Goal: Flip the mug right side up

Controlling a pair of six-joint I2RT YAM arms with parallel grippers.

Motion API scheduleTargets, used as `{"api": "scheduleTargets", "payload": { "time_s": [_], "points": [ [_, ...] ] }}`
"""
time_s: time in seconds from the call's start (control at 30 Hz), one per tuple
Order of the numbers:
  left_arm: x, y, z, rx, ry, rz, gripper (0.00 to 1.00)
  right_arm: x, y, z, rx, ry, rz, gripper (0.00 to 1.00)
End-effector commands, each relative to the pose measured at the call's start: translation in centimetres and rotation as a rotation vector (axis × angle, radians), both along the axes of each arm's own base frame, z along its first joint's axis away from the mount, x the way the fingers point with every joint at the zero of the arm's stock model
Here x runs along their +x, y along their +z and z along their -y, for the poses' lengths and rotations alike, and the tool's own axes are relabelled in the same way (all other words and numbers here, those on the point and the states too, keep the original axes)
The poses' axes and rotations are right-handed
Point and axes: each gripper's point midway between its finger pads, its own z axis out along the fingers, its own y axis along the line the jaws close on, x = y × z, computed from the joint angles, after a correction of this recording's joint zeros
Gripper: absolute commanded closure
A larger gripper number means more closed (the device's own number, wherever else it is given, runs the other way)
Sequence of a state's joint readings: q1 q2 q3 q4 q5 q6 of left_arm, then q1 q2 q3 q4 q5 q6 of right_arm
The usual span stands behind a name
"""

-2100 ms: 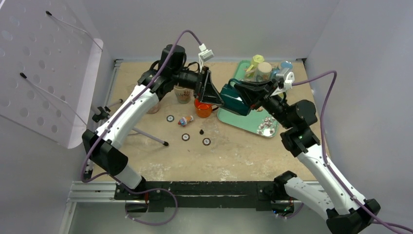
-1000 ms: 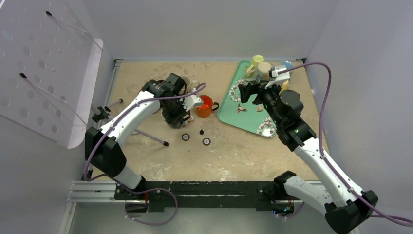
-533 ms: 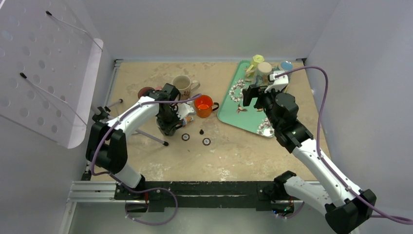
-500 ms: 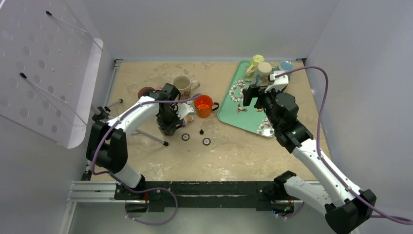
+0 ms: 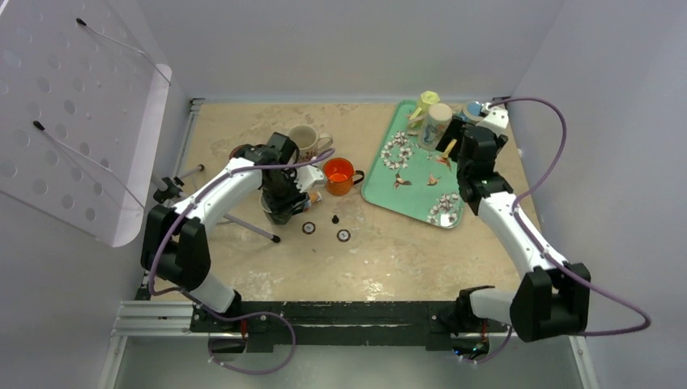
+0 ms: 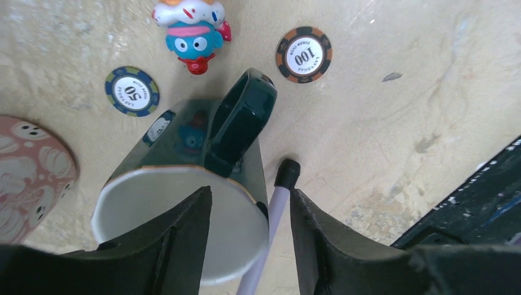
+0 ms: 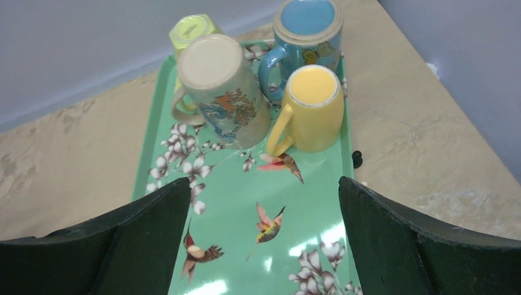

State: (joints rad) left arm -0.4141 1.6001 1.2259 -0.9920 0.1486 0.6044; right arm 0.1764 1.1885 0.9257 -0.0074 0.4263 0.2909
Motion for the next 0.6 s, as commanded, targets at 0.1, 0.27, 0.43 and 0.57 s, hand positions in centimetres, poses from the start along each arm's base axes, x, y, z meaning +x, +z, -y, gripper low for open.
{"api": "scheduleTargets", "payload": {
  "time_s": [0.1, 0.27, 0.43, 0.57],
  "points": [
    [-0.2, 7.7, 2.2, -0.196, 0.007, 0.130, 0.42, 6.3, -3.0, 1.9, 0.232, -0.247, 0.029, 0.16],
    [-1.3, 9.0, 2.7, -0.253, -0.013, 0.146, 0.41, 9.2, -6.8, 3.0, 0.278, -0.351, -0.038, 0.27],
    [-1.9, 9.1, 2.8, -0.273, -0.039, 0.148, 0.41, 10.9, -10.5, 3.2, 0.275, -0.389, -0.129, 0.33],
    [-2.4, 9.3, 2.9, -0.288, -0.059, 0.140, 0.41, 10.7, -12.7, 4.2, 0.283, -0.453, -0.185, 0.35]
  ]
}}
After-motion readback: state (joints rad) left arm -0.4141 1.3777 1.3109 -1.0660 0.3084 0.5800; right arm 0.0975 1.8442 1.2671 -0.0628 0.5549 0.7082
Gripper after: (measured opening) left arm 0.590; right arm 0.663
